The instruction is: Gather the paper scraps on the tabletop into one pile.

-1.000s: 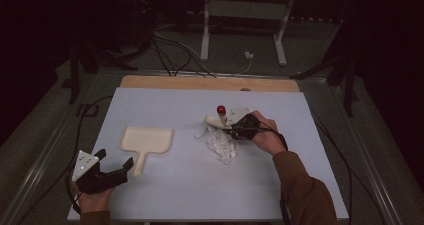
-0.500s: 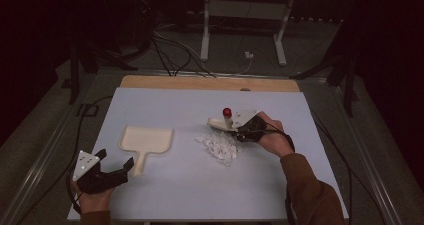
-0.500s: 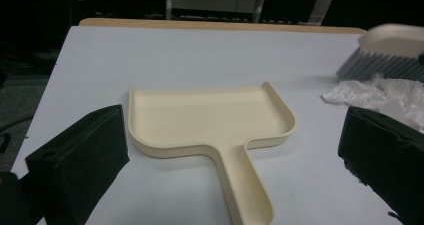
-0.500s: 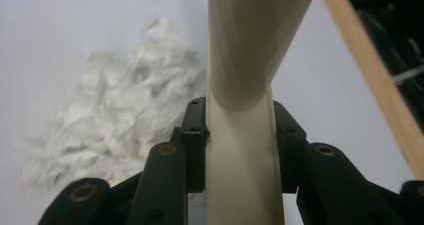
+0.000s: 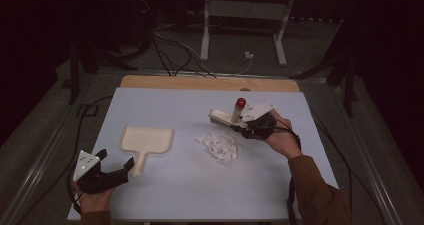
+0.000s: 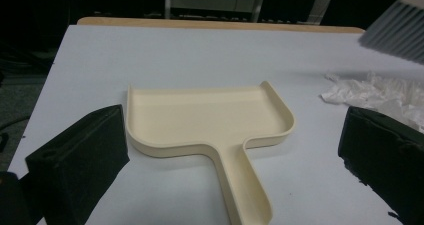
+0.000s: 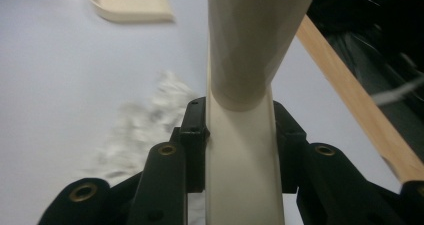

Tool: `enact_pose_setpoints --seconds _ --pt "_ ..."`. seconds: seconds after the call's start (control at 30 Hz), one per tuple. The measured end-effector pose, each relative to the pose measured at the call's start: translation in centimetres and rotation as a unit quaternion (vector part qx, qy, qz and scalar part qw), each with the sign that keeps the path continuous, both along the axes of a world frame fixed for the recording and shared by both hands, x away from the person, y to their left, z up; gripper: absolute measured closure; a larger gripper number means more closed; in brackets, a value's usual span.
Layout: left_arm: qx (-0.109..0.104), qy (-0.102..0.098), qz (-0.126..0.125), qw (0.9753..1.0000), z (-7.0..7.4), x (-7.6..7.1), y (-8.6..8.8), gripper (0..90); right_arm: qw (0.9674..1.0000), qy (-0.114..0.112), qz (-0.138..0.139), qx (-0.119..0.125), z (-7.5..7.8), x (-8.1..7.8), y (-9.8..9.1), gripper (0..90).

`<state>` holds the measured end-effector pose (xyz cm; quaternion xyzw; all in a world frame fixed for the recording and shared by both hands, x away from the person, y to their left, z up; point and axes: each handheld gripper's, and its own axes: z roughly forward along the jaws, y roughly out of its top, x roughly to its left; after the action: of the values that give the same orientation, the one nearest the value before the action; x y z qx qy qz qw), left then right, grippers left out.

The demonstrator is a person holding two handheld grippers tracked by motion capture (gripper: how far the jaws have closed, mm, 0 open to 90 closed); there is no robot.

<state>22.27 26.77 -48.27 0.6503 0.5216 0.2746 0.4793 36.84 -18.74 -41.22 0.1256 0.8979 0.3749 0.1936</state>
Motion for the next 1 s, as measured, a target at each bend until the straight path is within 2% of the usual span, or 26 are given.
enact_pose_setpoints --seconds 0.2,0.3,0.47,0.63,0.77,0.83,0.93,1.0 --pt "0.0 0.0 -0.001 1.0 0.0 0.0 -0.1 0.4 0.9984 0.017 0.052 0.009 0.9 -2.0 0.0 67.6" --pt "0.0 0.001 -0.001 1.0 0.0 0.0 -0.1 0.3 0.9965 0.029 0.076 0.019 1.3 -3.2 0.2 67.6" --pt "0.0 0.0 -0.001 1.0 0.0 0.0 0.0 0.3 0.9898 0.07 0.122 0.027 0.9 -4.7 0.4 67.6" --pt "0.001 0.0 -0.001 1.0 0.0 0.0 -0.1 0.3 0.9818 0.116 0.15 -0.005 -1.5 -5.0 0.7 67.6" --pt "0.001 0.0 -0.002 1.0 0.0 0.0 -0.1 0.3 0.9775 0.144 0.149 -0.039 -3.6 -4.2 1.1 67.6" --pt "0.0 0.001 -0.001 1.0 0.0 0.0 -0.1 0.4 0.9779 0.142 0.146 -0.048 -4.3 -3.7 1.2 67.6" --pt "-0.001 0.001 -0.001 1.0 0.0 0.0 -0.1 0.3 0.9817 0.126 0.136 -0.046 -4.4 -2.8 1.2 67.6" --pt "0.0 0.0 -0.001 1.0 0.0 0.0 -0.1 0.3 0.9828 0.116 0.135 -0.05 -4.4 -2.4 1.3 67.6"
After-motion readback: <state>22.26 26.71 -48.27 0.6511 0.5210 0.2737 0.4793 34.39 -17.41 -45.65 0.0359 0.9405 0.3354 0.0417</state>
